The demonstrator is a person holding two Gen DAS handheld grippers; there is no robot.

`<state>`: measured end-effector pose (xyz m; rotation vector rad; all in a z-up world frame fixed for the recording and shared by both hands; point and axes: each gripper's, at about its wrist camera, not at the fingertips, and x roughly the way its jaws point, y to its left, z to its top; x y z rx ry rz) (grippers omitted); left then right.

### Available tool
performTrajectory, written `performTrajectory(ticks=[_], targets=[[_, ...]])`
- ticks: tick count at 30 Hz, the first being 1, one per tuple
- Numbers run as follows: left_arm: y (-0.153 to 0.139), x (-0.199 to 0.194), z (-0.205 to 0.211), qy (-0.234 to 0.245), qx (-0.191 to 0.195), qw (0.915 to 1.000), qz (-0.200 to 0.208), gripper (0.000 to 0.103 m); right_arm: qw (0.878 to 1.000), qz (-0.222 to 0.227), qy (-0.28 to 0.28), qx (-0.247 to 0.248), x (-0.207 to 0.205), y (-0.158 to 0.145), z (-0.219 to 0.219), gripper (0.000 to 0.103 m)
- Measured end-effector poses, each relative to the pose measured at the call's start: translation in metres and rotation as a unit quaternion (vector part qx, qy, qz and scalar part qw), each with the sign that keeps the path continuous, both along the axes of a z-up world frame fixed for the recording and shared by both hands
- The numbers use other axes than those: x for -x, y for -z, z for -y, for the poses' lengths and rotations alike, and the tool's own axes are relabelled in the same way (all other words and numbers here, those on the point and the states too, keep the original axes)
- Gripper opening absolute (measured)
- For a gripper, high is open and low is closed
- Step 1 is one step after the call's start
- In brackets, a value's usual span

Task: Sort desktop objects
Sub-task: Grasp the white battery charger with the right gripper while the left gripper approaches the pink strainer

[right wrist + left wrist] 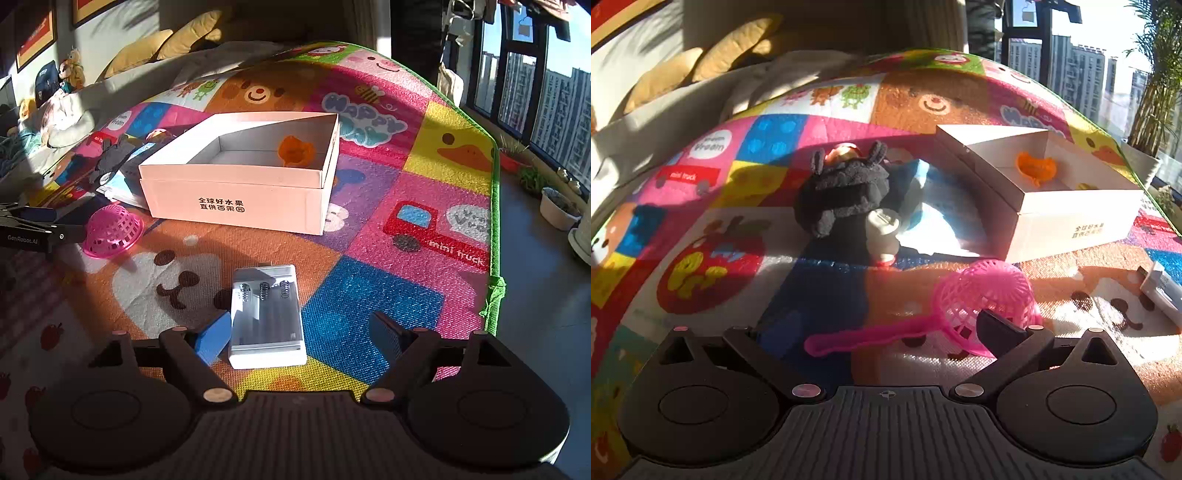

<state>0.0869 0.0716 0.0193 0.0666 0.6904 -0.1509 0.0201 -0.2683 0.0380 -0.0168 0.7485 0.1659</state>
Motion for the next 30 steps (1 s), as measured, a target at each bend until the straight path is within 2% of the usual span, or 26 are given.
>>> performTrajectory(ticks=[3,6,11,16,19,21,22,25,27,29,30], targets=[[0.002,-0.011,-0.017,-0.03,0.042,0.9986,-0.009,0.103,1.0,-0.01,0.015,-0.026,-0.008,0.006,0.002,0.083],[0.008,-0.016,-0.028,-0.014,0.104,0.9938,-0.036,0.103,0.999,-0.021,0.01,-0.035,-0.013,0.011,-0.003,0.085],[0.005,0.004,0.0,0.061,0.113,0.99,-0.058,0.103,0.999,-0.029,0.001,-0.028,-0.013,0.017,-0.01,0.09],[0.005,0.038,0.047,0.153,0.122,0.977,-0.084,0.103,0.999,-0.029,-0.004,-0.025,-0.011,0.019,-0.015,0.096],[0.007,0.054,0.07,0.187,0.118,0.9708,-0.093,0.103,0.999,-0.026,-0.012,-0.018,-0.008,0.021,-0.02,0.098],[0.007,0.062,0.083,0.199,0.106,0.9701,-0.091,0.103,1.0,-0.017,-0.013,-0.009,-0.007,0.023,-0.022,0.098],[0.007,0.064,0.088,0.2,0.097,0.971,-0.088,0.103,1.0,-0.013,-0.013,-0.004,-0.006,0.023,-0.023,0.096],[0.003,0.067,0.095,0.171,0.066,0.9814,-0.057,0.103,1.0,0.003,-0.007,0.02,-0.004,0.023,-0.024,0.079],[-0.001,0.065,0.098,0.15,0.049,0.987,-0.03,0.103,1.0,0.007,-0.009,0.018,-0.005,0.02,-0.023,0.059],[-0.003,0.06,0.101,0.137,0.039,0.9896,-0.017,0.103,1.0,0.005,-0.02,0.023,-0.007,0.019,-0.025,0.049],[-0.003,0.057,0.101,0.131,0.037,0.9906,-0.015,0.103,0.999,0.003,-0.028,0.029,-0.007,0.017,-0.027,0.048]])
